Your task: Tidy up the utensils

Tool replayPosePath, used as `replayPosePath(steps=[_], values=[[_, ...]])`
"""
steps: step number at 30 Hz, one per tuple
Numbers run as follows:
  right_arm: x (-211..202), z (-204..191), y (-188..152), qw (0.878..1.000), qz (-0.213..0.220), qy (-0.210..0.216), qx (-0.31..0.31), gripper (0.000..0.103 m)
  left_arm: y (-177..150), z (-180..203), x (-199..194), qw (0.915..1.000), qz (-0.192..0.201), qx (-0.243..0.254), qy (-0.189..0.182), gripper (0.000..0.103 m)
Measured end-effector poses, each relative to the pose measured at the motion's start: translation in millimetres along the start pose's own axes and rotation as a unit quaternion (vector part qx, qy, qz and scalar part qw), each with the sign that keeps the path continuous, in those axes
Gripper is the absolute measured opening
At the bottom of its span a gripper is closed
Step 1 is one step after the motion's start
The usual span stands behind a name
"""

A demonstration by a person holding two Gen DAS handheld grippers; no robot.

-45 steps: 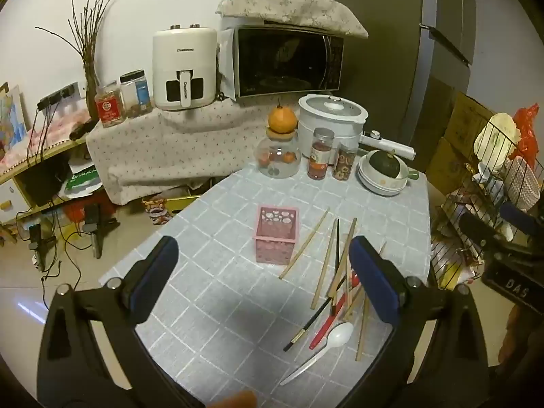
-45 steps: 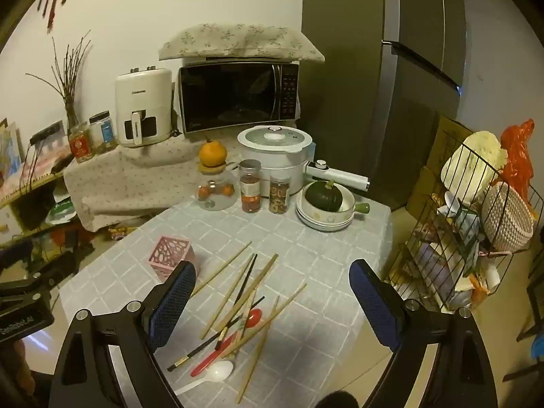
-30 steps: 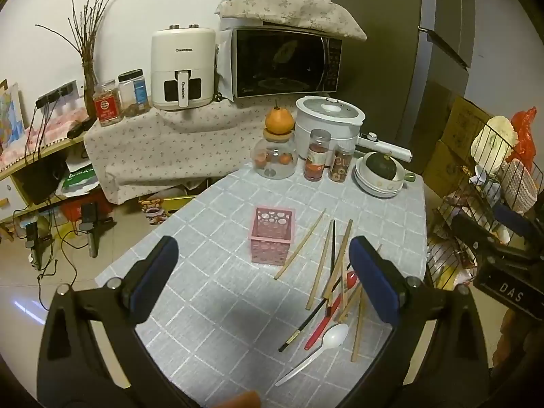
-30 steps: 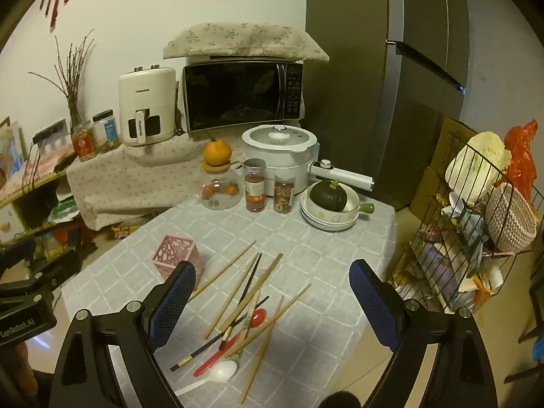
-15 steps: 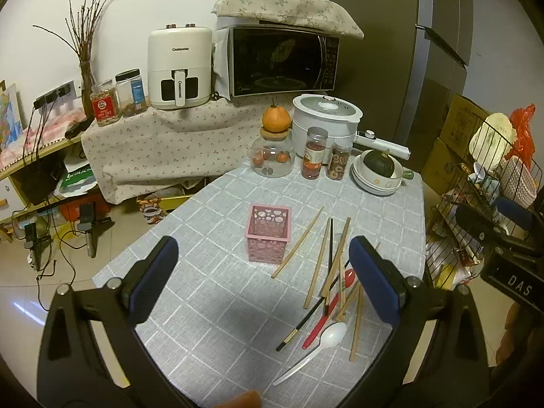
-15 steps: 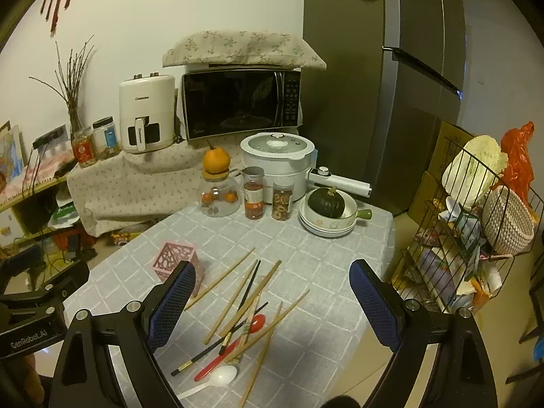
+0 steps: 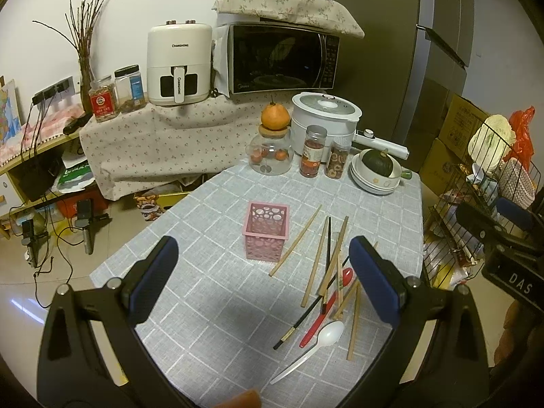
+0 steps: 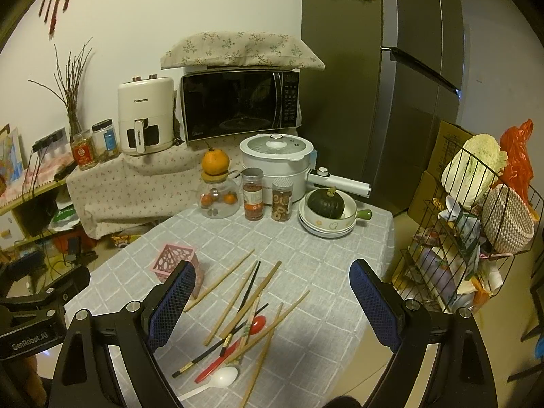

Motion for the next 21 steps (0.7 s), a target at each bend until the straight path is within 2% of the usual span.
replayPosePath(steps=[21], values=[[-0.3, -0.2, -0.5, 1.0, 0.0, 0.001, 0.002, 0.093, -1.6, -1.5, -0.6, 1.0, 0.0, 0.0, -0.001, 0.1]])
Point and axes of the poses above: each gripper's, at about its wrist camera, not at the fingertips, and x roughly the way its jaws point, z to its right, y to its top, the point moved 5 cm from there along x, roughly the way its jaws point, and after that the axes turned 1 degree about -y, right-handed, at the moved point
